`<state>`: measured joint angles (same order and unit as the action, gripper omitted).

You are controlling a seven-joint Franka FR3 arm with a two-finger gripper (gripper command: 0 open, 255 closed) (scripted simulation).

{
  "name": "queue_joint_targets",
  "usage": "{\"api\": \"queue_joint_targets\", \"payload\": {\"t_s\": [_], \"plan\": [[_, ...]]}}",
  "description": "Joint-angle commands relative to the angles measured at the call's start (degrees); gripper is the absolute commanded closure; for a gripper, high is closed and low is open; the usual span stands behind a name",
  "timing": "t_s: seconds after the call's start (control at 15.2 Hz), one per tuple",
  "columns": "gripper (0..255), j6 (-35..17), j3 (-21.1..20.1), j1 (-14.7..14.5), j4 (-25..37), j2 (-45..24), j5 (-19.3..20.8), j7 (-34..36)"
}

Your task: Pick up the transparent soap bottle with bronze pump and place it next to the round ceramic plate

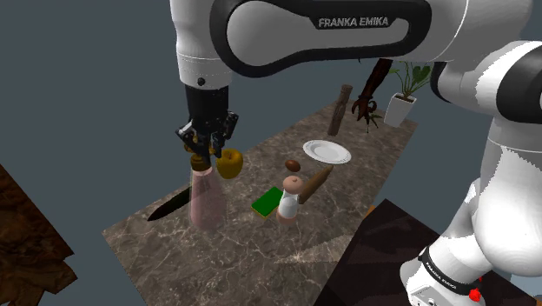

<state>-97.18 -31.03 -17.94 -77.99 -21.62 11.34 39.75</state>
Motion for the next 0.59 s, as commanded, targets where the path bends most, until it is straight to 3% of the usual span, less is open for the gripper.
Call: {"api": "queue_joint_targets", "payload": {"t_s": [0.0, 0.33, 0.53], "plan": [[255, 1.8, 0.0, -0.4, 2.2, -0.4, 0.2, 0.0], [255, 5.8, -0.1, -1.3, 7.0, -1.3, 0.6, 0.0], [255, 4.8, -0.1, 3.2, 0.0, 5.5, -2.8, -3.3]]}}
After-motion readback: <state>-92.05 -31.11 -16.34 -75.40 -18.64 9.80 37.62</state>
